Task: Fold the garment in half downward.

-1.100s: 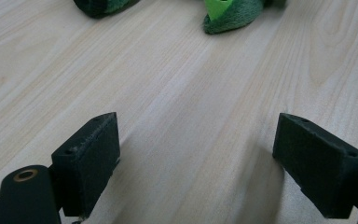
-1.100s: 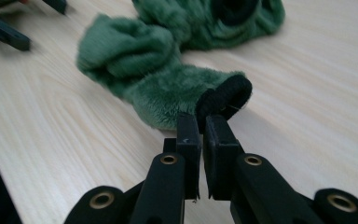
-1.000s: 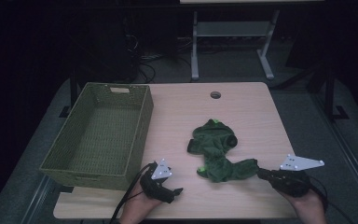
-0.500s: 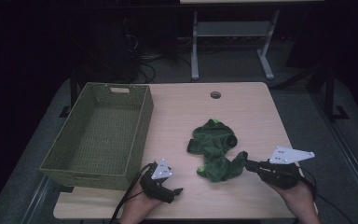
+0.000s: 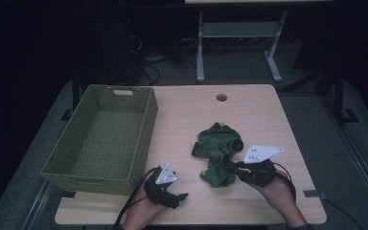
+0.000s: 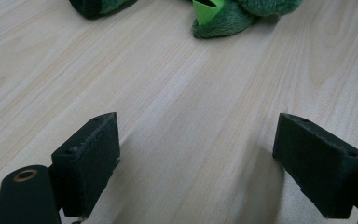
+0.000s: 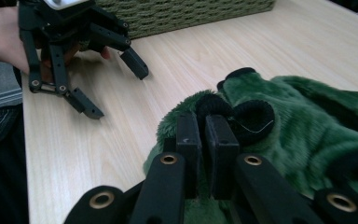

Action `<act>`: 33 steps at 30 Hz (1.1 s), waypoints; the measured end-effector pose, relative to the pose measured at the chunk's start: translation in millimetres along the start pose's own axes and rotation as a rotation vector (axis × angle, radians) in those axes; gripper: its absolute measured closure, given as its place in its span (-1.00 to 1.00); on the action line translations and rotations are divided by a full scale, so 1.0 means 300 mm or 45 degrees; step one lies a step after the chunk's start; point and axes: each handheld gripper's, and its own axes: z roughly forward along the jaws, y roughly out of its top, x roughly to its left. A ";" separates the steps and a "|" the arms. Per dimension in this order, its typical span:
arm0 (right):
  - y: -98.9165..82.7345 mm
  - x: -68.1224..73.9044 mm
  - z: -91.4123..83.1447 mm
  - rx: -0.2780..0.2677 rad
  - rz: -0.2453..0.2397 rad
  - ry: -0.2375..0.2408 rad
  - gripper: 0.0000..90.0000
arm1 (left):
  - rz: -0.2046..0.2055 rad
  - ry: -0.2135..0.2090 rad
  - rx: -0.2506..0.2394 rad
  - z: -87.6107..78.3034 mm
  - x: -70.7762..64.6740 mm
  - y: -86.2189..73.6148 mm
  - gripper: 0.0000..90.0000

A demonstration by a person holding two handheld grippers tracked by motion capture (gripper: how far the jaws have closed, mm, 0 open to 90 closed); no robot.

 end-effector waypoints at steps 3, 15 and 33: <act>0.008 -0.001 0.040 0.016 0.012 0.021 0.89 | 0.000 0.001 -0.003 0.001 0.000 0.000 -0.69; 0.026 -0.010 0.140 0.036 0.032 0.078 0.73 | 0.002 0.003 -0.003 0.001 0.000 0.000 -0.69; -0.040 -0.082 0.174 0.112 0.183 -0.001 0.95 | 0.011 0.003 0.004 -0.001 0.002 0.000 -0.69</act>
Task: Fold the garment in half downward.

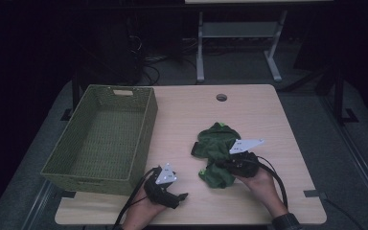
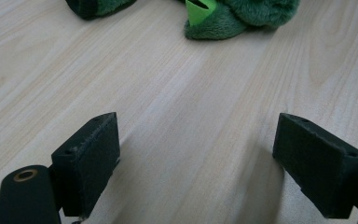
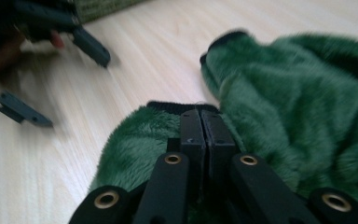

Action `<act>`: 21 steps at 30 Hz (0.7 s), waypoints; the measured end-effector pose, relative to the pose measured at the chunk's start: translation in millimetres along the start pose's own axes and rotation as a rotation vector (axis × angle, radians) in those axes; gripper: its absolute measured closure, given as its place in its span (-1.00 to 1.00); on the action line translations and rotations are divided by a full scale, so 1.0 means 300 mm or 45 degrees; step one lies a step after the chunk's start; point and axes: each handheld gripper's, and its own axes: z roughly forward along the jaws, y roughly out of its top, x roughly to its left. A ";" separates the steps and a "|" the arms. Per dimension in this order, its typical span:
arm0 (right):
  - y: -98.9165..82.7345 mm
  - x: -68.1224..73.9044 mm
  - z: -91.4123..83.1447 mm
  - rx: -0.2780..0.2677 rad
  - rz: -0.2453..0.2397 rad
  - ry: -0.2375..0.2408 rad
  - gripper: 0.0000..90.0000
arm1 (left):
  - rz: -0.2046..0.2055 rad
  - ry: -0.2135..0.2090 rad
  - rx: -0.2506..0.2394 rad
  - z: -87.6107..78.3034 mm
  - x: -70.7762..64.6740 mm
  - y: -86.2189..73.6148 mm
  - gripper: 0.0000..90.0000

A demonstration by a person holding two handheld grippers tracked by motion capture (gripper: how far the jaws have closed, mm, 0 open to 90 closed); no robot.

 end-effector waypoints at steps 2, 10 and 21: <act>-0.010 -0.002 0.016 0.022 0.001 0.001 0.95 | -0.003 -0.001 0.000 0.000 -0.001 0.000 -0.69; -0.038 0.001 0.055 0.124 0.017 -0.005 1.00 | -0.005 -0.002 0.000 0.000 -0.001 -0.001 -0.69; -0.035 0.001 0.030 0.079 0.031 -0.050 0.67 | 0.007 -0.003 0.002 0.001 0.000 0.001 -0.71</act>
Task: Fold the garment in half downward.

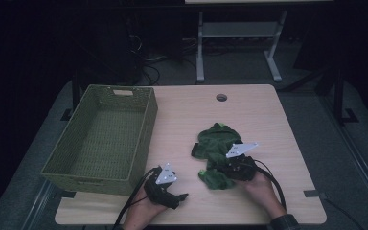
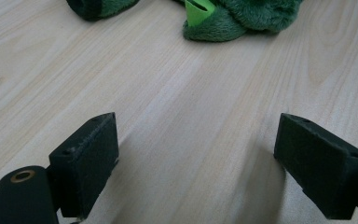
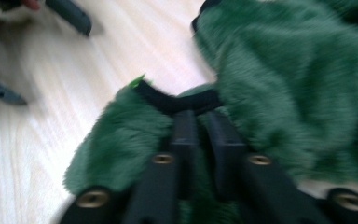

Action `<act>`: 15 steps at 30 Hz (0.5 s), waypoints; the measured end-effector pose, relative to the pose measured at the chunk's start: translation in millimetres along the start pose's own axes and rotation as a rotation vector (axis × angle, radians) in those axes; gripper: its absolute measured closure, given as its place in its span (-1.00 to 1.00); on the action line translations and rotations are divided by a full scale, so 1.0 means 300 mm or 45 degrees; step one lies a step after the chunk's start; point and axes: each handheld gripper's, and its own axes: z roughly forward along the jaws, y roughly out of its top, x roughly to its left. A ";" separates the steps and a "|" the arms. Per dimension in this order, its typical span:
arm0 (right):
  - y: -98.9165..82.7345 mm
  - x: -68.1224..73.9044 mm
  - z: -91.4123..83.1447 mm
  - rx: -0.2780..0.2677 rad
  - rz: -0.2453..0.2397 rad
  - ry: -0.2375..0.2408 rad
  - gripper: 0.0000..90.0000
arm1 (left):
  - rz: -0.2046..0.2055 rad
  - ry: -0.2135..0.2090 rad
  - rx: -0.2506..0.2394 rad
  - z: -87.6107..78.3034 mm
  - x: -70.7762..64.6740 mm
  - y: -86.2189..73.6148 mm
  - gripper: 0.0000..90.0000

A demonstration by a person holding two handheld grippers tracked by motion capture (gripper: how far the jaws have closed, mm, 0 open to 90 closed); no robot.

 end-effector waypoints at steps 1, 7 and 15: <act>0.002 -0.002 -0.010 -0.010 0.002 -0.014 0.61 | 0.000 0.000 0.000 0.000 0.000 0.000 -0.71; 0.006 -0.018 -0.068 -0.086 0.024 -0.037 0.42 | -0.022 -0.002 -0.006 -0.001 0.001 0.002 -0.69; 0.028 -0.051 -0.124 -0.114 0.038 -0.074 0.32 | -0.017 -0.045 -0.012 -0.003 0.014 0.062 -0.64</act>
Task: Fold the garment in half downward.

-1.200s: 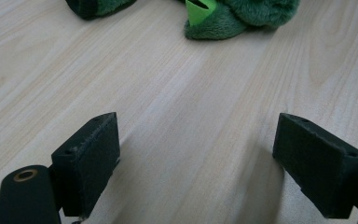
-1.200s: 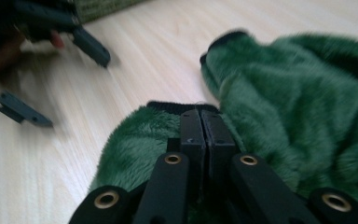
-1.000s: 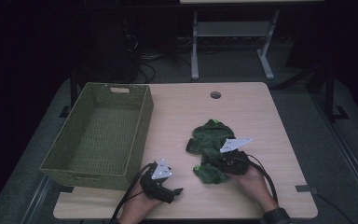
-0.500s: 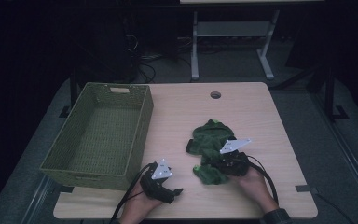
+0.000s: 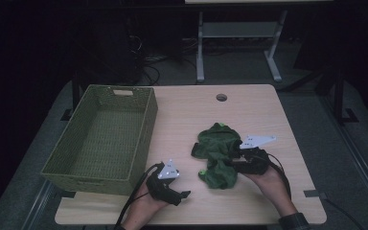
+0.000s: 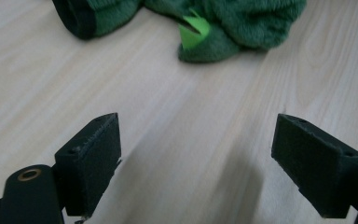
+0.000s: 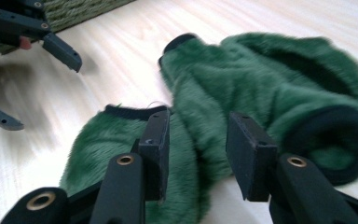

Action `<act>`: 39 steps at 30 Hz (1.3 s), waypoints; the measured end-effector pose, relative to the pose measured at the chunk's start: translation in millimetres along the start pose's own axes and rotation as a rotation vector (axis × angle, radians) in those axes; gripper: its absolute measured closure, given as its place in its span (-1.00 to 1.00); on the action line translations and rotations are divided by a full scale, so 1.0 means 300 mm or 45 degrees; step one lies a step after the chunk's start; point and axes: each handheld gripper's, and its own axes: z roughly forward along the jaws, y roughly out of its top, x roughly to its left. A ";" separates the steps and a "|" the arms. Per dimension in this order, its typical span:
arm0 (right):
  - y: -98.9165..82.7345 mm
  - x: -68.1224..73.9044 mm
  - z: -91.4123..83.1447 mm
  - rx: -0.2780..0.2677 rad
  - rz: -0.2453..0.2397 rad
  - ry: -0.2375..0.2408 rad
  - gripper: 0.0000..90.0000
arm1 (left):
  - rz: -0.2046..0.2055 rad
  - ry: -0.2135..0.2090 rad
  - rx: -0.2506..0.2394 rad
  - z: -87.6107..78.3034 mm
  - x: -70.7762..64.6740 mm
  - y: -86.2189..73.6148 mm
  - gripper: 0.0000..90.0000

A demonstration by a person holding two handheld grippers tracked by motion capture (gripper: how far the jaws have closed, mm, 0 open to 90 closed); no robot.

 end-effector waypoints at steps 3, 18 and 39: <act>0.012 -0.025 -0.017 -0.014 0.008 -0.013 0.27 | 0.002 0.001 -0.004 -0.004 0.012 0.026 -0.51; 0.060 -0.147 -0.059 -0.059 0.071 -0.071 0.20 | 0.010 -0.016 -0.048 0.018 0.100 0.214 -0.23; 0.115 -0.351 0.066 0.016 0.187 -0.133 0.20 | -0.020 0.087 -0.044 0.187 0.333 0.381 0.21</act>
